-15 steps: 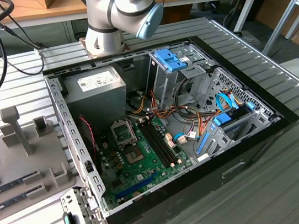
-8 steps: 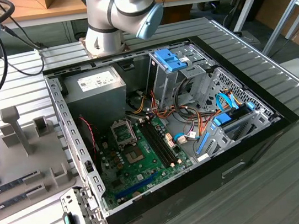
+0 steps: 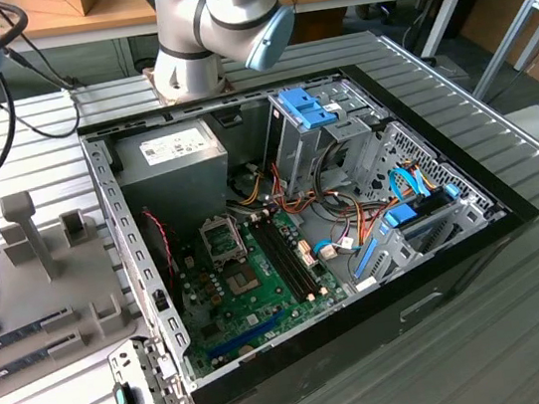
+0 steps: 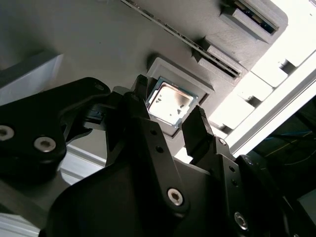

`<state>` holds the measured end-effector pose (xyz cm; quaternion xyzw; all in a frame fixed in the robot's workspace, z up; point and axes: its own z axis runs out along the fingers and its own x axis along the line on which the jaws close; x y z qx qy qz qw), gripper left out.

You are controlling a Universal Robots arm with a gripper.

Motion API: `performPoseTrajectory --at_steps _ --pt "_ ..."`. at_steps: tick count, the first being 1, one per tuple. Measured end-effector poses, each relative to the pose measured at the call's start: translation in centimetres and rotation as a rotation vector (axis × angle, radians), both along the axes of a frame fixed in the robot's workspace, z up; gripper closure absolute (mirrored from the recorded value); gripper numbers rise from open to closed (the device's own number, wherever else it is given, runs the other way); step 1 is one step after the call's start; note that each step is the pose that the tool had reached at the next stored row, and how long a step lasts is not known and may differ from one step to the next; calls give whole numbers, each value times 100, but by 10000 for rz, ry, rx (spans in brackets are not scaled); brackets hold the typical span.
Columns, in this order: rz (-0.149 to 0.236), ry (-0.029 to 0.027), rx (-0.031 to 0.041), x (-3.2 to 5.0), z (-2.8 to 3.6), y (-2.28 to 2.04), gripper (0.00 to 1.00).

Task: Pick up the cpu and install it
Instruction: 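Pick up the cpu and move it towards the insertion slot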

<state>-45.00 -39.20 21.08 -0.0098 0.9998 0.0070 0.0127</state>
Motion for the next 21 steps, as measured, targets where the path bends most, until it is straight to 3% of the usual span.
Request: performPoseTrajectory --at_steps 21 --pt "3 0 -1 -22 -99 0 44"
